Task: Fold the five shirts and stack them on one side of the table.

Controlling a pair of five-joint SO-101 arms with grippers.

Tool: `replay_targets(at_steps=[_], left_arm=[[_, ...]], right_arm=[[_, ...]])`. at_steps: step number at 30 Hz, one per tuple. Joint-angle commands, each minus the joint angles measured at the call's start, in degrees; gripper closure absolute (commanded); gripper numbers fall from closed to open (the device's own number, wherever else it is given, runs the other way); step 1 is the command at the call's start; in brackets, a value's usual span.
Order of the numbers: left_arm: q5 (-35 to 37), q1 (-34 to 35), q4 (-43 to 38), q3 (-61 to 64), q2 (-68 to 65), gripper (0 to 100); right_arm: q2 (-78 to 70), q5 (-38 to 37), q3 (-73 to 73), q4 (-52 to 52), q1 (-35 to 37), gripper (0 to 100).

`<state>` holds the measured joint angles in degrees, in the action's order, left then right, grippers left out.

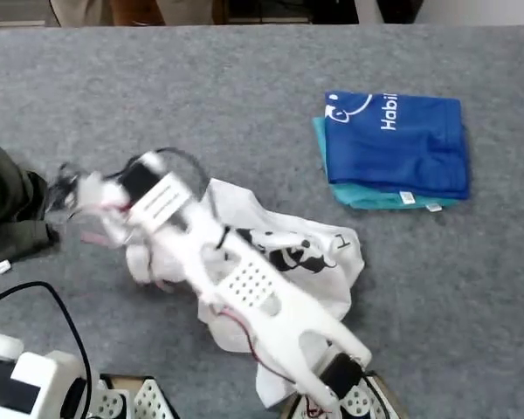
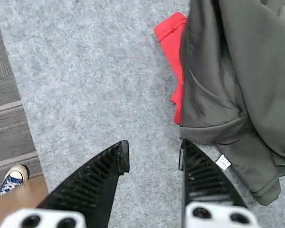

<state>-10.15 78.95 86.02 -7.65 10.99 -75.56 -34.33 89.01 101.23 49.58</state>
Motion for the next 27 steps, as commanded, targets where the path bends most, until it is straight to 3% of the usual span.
replay_targets(at_steps=[1,7,12,22,27], left_arm=[[-0.1,-2.2,-0.3,-0.4,2.4,82],[0.0,-11.2,1.8,3.8,2.9,82],[0.1,-26.0,5.0,9.7,2.6,82],[0.1,-74.9,7.2,25.7,2.3,82],[0.1,-94.9,4.7,29.6,2.2,82]], right_arm=[[3.9,0.7,2.9,1.0,-7.4,99.5],[3.6,-0.3,3.0,0.2,-16.6,99.5],[3.6,-3.7,3.0,0.5,-22.2,99.5],[3.3,-4.1,2.7,-2.6,-31.5,99.5],[3.3,-4.6,2.7,-4.0,-34.1,99.6]])
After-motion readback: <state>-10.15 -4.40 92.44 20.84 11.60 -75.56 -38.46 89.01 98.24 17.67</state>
